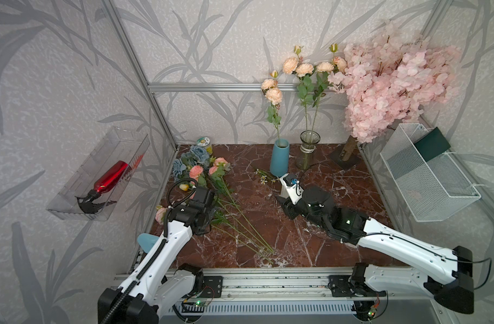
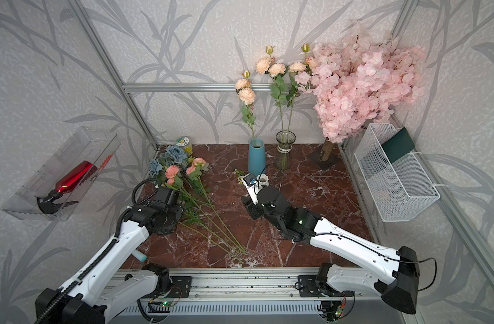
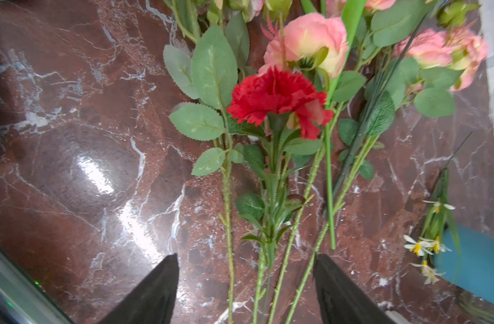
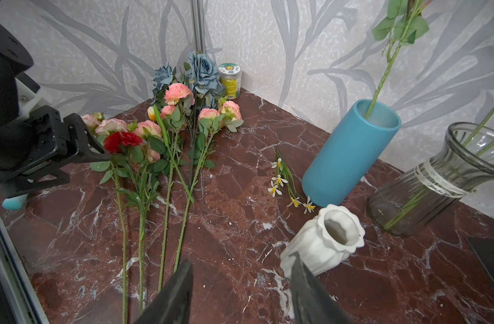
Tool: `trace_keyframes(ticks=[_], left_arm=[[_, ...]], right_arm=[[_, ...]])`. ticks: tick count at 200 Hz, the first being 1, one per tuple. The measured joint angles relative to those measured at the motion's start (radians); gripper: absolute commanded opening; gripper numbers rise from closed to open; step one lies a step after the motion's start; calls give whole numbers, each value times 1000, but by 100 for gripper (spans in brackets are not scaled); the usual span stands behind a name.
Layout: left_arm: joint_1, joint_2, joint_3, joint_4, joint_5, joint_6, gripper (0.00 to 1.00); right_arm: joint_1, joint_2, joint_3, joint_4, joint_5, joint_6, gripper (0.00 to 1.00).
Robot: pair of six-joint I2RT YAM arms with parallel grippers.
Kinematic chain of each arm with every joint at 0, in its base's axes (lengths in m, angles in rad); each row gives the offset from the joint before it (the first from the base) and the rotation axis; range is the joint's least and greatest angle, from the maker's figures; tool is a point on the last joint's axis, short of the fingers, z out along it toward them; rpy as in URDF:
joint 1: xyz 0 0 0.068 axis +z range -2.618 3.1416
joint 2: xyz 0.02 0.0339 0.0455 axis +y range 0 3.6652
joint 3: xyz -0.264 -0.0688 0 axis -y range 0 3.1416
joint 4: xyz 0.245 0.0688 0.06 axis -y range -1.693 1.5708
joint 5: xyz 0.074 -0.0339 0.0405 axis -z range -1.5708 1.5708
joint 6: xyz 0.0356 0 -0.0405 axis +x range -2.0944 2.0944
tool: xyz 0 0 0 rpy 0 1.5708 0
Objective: Place the pink flowers into the vase
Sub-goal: Place the flower in the vase, then pick up the flower at the center of the board.
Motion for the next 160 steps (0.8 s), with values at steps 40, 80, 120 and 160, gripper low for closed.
trace_keyframes(ticks=[40, 80, 120, 160], left_arm=[[-6, -9, -80, 21, 1, -72, 59], [-7, 32, -80, 45, 4, -96, 51], [-7, 98, -87, 82, 24, -113, 48], [-7, 123, -126, 151, 44, -133, 44]], right_arm=[[0, 0, -13, 8, 0, 0, 56], [1, -4, -26, 16, 3, 0, 56], [1, -28, -51, 27, 11, 1, 56], [1, -35, -55, 30, 12, 4, 56]])
